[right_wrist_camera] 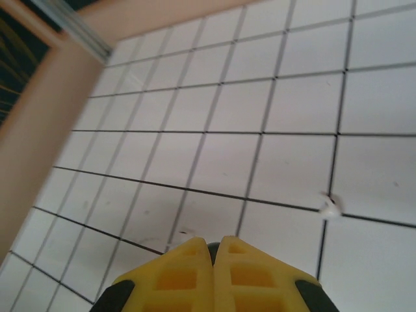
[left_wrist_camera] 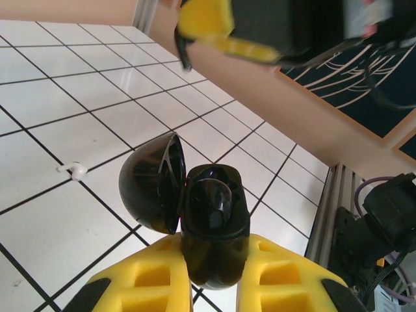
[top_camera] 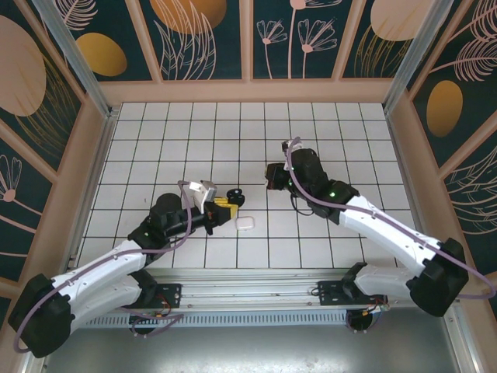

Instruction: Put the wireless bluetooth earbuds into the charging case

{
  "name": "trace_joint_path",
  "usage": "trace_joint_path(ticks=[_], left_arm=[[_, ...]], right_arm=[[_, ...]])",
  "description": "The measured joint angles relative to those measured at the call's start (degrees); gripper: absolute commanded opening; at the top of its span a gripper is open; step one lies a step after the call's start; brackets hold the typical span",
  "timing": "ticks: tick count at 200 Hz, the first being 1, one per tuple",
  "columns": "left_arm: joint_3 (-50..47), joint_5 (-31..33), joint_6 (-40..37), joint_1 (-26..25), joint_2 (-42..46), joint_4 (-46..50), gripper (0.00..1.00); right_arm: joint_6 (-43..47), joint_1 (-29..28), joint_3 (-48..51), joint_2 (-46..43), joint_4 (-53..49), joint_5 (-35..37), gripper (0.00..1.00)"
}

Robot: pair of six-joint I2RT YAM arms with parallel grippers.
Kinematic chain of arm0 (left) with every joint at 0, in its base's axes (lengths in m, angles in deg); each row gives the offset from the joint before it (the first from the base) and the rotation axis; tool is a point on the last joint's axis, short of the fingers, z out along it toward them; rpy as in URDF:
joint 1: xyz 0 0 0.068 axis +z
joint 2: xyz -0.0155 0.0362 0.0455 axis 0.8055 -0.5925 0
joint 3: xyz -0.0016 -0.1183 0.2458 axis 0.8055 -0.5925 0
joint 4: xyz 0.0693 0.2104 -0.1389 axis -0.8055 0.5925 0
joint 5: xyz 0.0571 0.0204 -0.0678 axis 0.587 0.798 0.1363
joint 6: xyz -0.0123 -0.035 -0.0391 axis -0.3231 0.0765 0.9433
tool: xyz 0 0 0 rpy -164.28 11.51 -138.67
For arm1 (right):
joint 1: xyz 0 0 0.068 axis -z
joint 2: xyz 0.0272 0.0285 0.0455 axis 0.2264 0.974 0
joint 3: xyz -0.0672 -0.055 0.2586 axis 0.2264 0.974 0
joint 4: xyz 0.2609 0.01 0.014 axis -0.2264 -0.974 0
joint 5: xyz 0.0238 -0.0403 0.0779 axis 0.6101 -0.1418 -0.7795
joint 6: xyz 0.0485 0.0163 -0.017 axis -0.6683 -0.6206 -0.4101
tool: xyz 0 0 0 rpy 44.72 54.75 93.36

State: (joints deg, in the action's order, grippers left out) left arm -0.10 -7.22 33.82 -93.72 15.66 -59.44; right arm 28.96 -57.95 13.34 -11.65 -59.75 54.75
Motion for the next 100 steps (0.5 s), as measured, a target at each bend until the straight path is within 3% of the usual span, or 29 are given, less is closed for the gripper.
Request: trace_joint_path(ticks=[100], left_arm=[[1.7, -2.1, 0.39, 0.0, -2.93, -5.97, 0.0]], right_arm=[[9.49, -8.2, 2.03, -6.99, 10.27, -4.31, 0.0]])
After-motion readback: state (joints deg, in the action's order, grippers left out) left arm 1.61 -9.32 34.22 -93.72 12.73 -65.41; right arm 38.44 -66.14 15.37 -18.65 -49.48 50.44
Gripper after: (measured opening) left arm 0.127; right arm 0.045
